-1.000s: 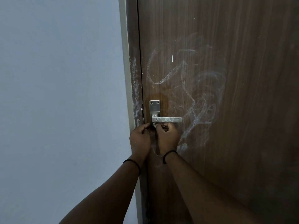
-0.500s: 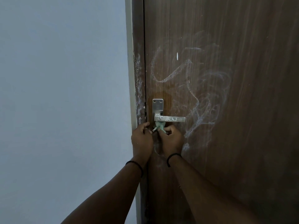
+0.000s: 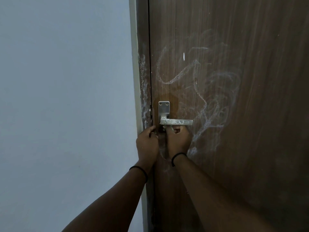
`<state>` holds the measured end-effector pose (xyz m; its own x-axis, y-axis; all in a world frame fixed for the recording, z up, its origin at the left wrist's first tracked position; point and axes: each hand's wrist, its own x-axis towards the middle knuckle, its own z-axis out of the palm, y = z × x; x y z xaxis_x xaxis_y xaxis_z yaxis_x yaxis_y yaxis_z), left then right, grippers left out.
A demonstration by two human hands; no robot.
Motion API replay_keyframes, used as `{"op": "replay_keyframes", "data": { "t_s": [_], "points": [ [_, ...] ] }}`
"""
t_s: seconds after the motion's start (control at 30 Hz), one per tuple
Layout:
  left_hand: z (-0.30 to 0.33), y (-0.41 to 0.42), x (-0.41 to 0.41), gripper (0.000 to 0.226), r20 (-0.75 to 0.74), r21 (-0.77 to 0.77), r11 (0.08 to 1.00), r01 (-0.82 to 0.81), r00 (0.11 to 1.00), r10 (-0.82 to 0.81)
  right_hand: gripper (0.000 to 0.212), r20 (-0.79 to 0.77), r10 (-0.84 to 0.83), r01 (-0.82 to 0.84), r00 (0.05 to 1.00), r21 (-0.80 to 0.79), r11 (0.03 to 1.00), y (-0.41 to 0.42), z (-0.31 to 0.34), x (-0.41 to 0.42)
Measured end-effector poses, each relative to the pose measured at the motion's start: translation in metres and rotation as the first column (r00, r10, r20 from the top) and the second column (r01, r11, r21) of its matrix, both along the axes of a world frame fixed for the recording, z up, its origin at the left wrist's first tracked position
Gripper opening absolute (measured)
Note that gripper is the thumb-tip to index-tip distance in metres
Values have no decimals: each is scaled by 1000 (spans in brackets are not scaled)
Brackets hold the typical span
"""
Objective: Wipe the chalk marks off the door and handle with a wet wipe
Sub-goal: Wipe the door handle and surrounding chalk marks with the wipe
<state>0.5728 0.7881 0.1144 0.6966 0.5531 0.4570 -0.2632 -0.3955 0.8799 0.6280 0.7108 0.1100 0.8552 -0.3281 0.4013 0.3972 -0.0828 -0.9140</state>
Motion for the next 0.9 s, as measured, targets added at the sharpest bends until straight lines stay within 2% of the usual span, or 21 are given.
{"op": "replay_keyframes", "data": {
  "t_s": [0.1, 0.23, 0.3, 0.47, 0.67, 0.8, 0.9],
  "points": [
    [-1, 0, 2, 40, 1, 3, 1000, 0, 1000, 0, 25, 0, 15, -15, 1000, -5, 1000, 0, 8, 0],
    [-5, -2, 4, 39, 18, -14, 1000, -4, 1000, 4, 22, -25, 41, -45, 999, -198, 979, -8, -5, -1],
    [-10, -4, 4, 38, 16, -15, 1000, -3, 1000, 4, 21, 6, 22, -20, 1000, -223, 975, -14, -14, -1],
    [-14, -5, 4, 39, 44, 6, 1000, -6, 999, 5, 21, 23, 55, -55, 998, -5, 998, -4, 2, -4],
    [-10, 0, 5, 36, 31, -3, 1000, -29, 999, 29, 20, -45, 73, -78, 996, -114, 990, 2, -10, -6],
    [-8, 1, 3, 38, 42, 9, 999, -35, 999, 35, 13, 9, -18, 17, 1000, 107, 994, -1, 2, -6],
    [-9, 1, 3, 38, 48, 43, 998, -49, 998, 47, 12, 45, -22, 15, 999, 131, 991, 1, 13, -5]
  ]
}}
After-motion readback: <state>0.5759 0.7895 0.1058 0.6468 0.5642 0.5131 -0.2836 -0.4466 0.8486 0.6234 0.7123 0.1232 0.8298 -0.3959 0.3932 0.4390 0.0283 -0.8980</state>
